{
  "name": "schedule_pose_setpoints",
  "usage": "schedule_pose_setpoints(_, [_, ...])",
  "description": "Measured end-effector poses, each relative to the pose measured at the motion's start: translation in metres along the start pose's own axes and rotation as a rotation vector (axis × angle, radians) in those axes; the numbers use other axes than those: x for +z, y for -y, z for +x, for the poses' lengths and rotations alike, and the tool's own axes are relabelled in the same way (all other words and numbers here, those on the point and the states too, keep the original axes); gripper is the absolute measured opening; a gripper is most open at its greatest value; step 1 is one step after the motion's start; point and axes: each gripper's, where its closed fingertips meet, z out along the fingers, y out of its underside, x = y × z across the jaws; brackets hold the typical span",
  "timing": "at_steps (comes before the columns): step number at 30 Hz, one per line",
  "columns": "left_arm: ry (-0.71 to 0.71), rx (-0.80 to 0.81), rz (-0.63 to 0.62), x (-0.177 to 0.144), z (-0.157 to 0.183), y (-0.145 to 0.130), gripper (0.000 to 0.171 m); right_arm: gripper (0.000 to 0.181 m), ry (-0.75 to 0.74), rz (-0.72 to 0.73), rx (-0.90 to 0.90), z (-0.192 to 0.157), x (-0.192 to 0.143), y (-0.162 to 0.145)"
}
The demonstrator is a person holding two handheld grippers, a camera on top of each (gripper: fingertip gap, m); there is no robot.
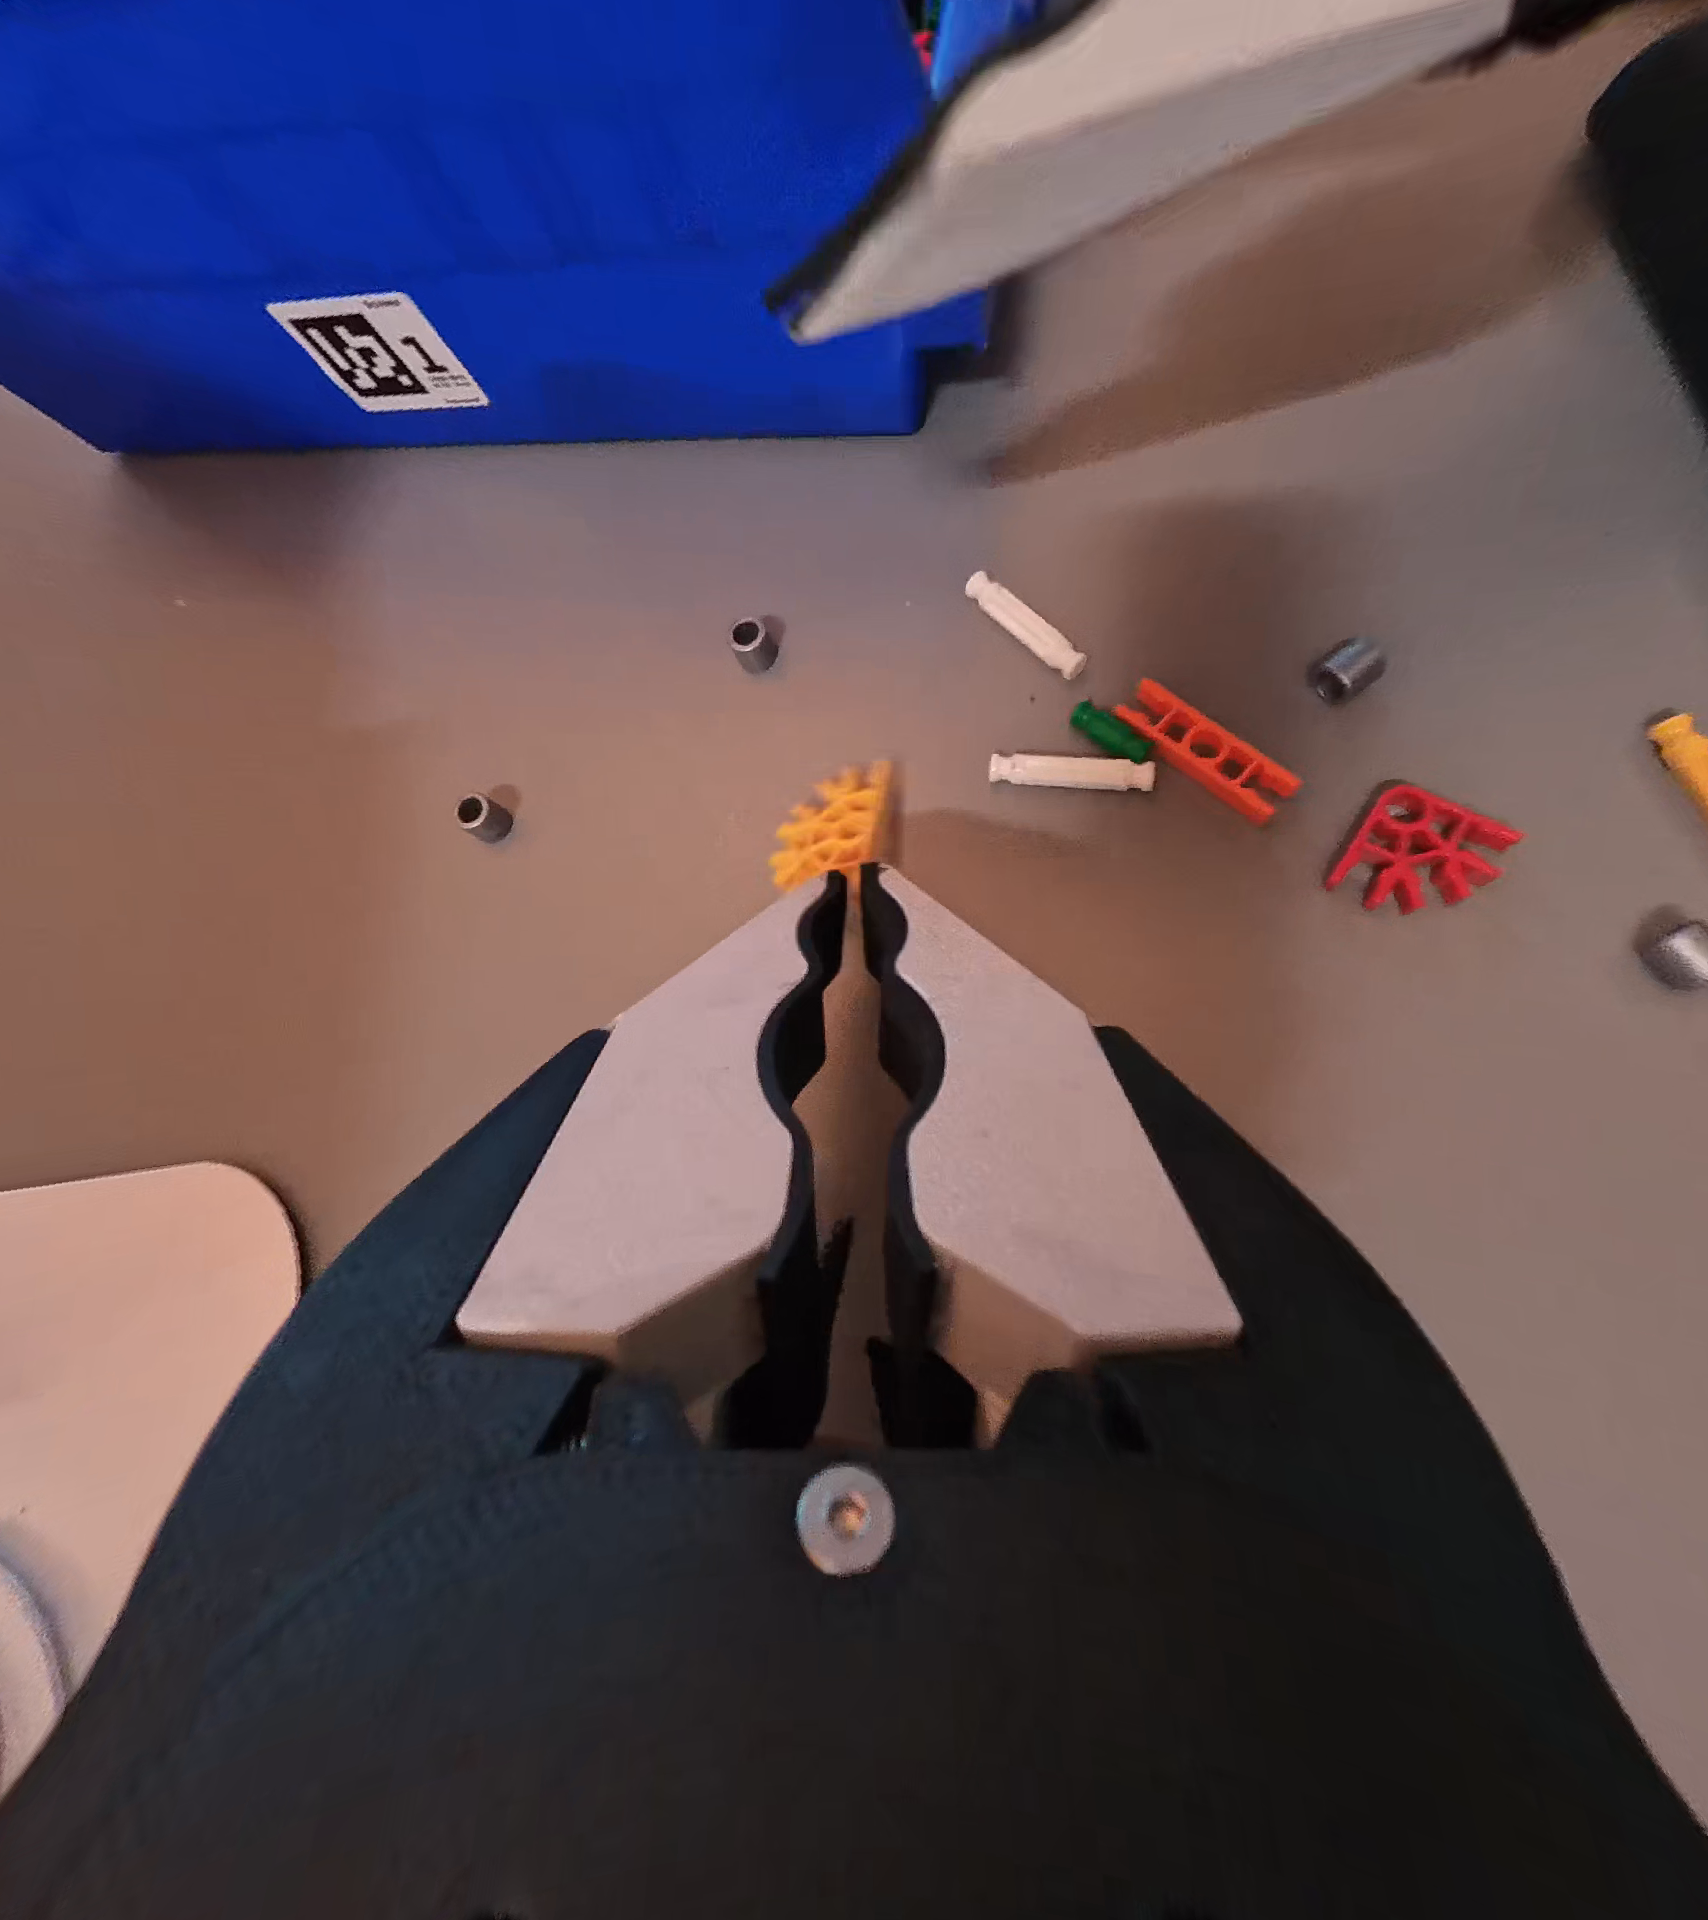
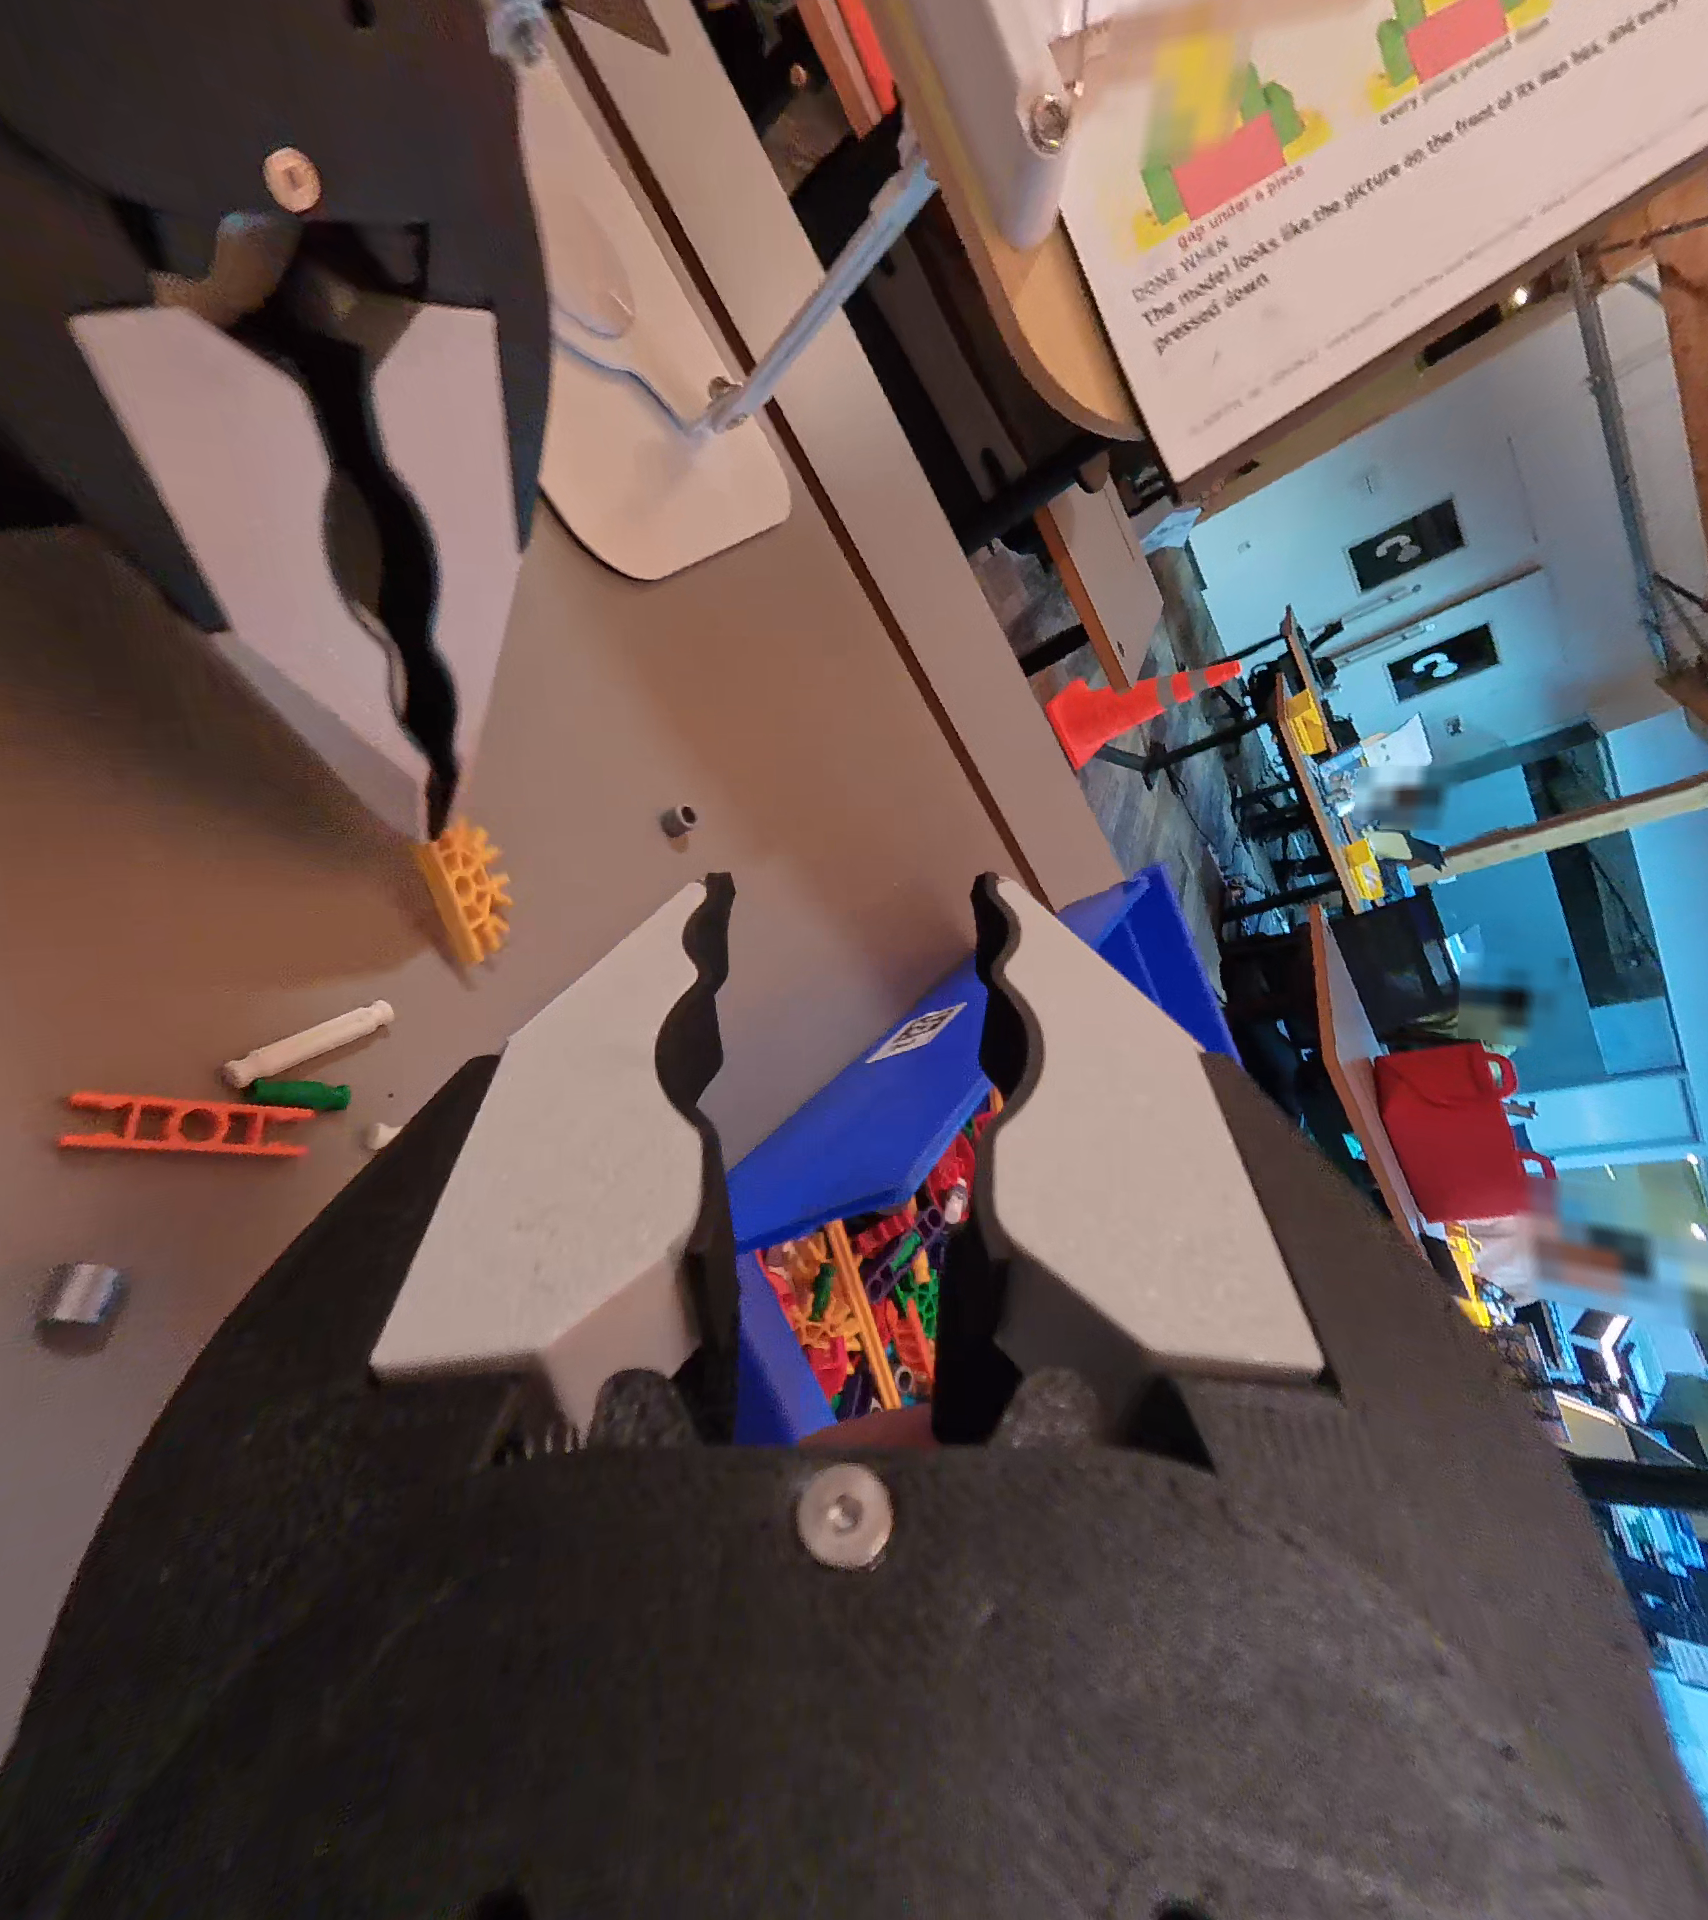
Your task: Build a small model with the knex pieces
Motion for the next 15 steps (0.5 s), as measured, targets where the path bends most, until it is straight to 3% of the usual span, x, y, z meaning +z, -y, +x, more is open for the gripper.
schedule_pose_setpoints(3, [0.039,0.021,-0.031,0.000,-0.008,-0.005,0.015,0.047,0.008,-0.010,-0.008,-0.004,0.002,-0.003])
schedule_pose_setpoints(6, [-0.001,0.008,-0.037,0.009,-0.001,-0.004,0.045,0.046,0.008,-0.012,0.001,-0.003,0.003,-0.004])
schedule_pose_setpoints(8, [-0.034,0.040,-0.062,0.016,0.007,-0.005,0.049,0.046,0.009,-0.006,0.008,-0.003,0.002,-0.003])
schedule_pose_setpoints(15, [-0.078,0.064,-0.054,0.026,0.010,0.002,0.025,0.045,0.024,0.000,0.004,-0.007,0.002,-0.001])
